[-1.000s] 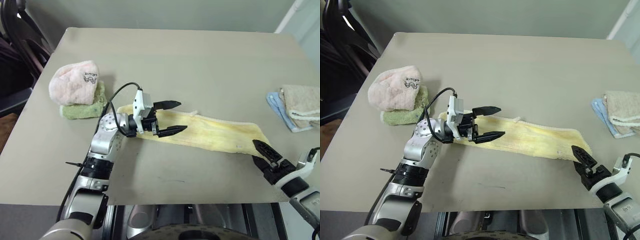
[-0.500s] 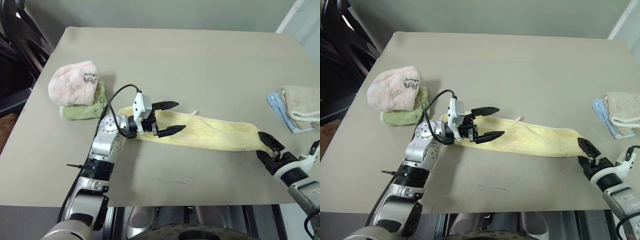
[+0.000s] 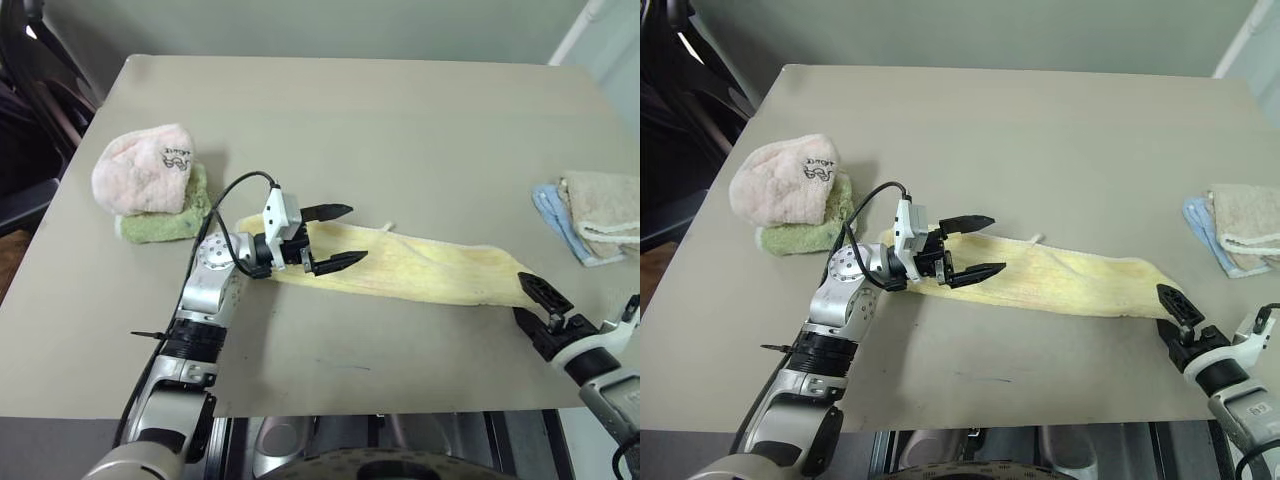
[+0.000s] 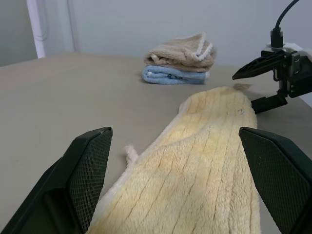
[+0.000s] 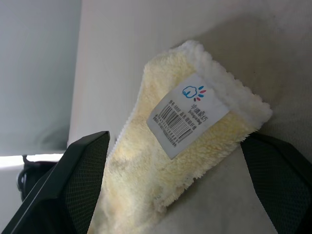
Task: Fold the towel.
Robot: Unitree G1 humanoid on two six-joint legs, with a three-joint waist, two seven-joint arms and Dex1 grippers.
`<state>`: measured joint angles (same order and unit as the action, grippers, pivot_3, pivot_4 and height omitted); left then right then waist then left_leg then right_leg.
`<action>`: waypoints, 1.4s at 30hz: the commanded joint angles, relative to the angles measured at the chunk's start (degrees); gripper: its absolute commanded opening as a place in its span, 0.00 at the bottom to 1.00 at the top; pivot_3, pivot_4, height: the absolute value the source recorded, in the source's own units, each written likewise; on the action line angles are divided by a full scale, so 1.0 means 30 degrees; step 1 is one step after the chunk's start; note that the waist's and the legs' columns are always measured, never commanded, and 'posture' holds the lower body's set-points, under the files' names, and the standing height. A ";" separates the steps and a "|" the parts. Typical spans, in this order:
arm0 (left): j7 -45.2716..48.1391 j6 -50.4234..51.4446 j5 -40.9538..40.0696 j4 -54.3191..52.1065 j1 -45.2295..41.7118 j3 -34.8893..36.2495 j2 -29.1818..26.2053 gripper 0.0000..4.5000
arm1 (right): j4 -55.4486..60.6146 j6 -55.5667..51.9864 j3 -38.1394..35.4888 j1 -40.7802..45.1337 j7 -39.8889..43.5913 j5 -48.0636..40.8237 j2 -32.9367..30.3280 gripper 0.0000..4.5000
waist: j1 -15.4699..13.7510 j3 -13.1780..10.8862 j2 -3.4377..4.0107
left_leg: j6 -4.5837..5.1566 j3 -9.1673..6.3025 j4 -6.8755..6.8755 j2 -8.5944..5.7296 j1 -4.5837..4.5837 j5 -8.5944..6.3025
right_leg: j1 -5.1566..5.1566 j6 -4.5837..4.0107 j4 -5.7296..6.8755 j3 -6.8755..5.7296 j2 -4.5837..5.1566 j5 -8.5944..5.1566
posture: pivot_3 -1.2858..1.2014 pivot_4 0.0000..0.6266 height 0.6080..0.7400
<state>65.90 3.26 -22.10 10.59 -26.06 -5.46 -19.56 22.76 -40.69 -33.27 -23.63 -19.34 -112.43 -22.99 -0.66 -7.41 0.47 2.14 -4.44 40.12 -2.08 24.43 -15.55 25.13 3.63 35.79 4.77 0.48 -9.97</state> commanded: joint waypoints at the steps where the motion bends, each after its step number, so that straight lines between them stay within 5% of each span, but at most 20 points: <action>1: -0.0046 -0.0322 -0.0044 -0.0177 -0.0291 0.0202 -0.0012 1.00 | 0.0081 0.0564 0.0290 0.0313 -0.0399 -0.0190 0.0186 1.00 | 0.0078 0.0000 0.0001 | 0.0002 0.0002 0.0000 0.0000 -0.0013 0.0001 | -0.0009 0.0006 0.0000 0.0003 0.0000 -0.0006 | 0.52 0.24 0.95; 5: -0.0076 -0.0374 -0.0028 -0.0133 -0.0305 0.0265 -0.0063 1.00 | -0.0044 0.0653 0.0721 0.0092 -0.0243 -0.0187 -0.0021 0.86 | 0.0077 -0.0001 0.0002 | -0.0004 0.0000 0.0000 0.0000 -0.0030 0.0015 | -0.0027 -0.0051 0.0000 0.0006 -0.0002 -0.0073 | 0.52 0.24 0.95; 17: -0.0214 -0.0664 0.0123 -0.0140 0.0055 0.0262 -0.0144 1.00 | -0.0393 0.0765 0.0122 0.0580 0.0849 -0.0190 -0.0602 0.00 | 0.0041 -0.0001 0.0005 | -0.0013 -0.0002 -0.0009 0.0002 -0.0026 0.0001 | -0.0020 -0.0016 0.0013 0.0004 -0.0004 -0.0011 | 0.52 0.24 0.95; 32: -0.0160 -0.1328 0.0309 0.0713 -0.0151 0.0281 0.0127 1.00 | -0.1359 -0.2032 -0.3492 -0.3908 0.6818 0.0562 -0.4299 0.00 | -0.0172 0.0015 0.0031 | -0.0206 0.0018 -0.0003 -0.0036 0.0000 -0.0119 | -0.0018 -0.0064 0.0015 -0.0004 0.0053 -0.0222 | 0.52 0.24 0.95; 42: -0.0042 -0.2044 0.0473 0.1843 -0.0711 0.0327 0.0254 1.00 | 0.3925 -0.2553 -0.3775 -0.2093 0.7743 0.0647 -0.8645 0.00 | -0.0119 0.0014 0.0033 | -0.0172 0.0067 -0.0003 -0.0038 -0.0030 -0.0161 | -0.0022 -0.0057 0.0038 -0.0003 0.0069 -0.0257 | 0.52 0.24 0.95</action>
<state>65.73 -1.49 -20.74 16.44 -27.13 -5.20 -19.06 30.38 -48.72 -44.56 -30.67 3.19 -109.04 -47.66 -1.01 -7.37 0.57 1.65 -4.24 40.12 -2.21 24.33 -16.01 25.06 3.47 35.91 4.77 0.69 -10.73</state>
